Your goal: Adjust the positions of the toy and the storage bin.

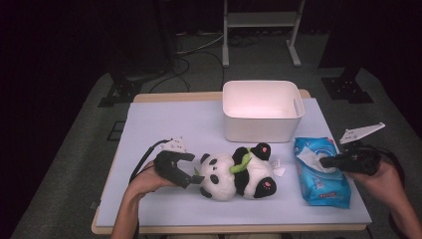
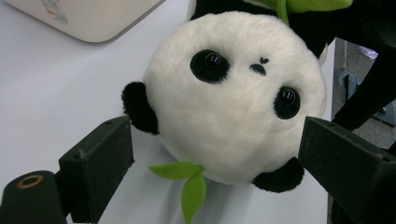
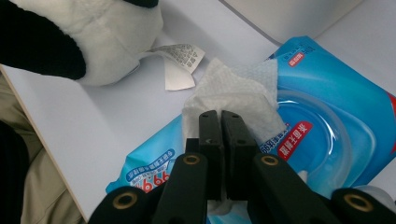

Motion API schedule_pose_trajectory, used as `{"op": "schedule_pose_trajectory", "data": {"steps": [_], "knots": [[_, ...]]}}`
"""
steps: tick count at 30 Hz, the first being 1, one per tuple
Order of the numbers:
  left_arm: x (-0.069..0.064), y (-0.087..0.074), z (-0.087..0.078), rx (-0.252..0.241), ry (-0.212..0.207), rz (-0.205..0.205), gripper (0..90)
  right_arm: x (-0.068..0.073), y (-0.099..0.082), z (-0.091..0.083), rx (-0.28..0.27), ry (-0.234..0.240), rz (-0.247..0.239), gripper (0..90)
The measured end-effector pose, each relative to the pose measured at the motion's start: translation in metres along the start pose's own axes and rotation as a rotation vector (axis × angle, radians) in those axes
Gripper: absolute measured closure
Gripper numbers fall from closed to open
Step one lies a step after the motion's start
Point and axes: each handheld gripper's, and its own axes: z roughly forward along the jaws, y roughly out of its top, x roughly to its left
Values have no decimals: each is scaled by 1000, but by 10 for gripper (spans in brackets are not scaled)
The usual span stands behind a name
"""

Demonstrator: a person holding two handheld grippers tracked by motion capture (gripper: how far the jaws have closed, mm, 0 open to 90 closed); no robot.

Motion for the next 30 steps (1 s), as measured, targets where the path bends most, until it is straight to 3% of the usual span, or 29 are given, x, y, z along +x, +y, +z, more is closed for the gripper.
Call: {"op": "schedule_pose_trajectory", "data": {"steps": [18, 30], "knots": [[-1, -1, 13, 27, -23, 11, 121, -2, 6, -18, -27, 15, 6, 877], [-4, 0, 19, 30, -34, 20, 131, -2, 26, -39, -57, 15, -6, 878]]}}
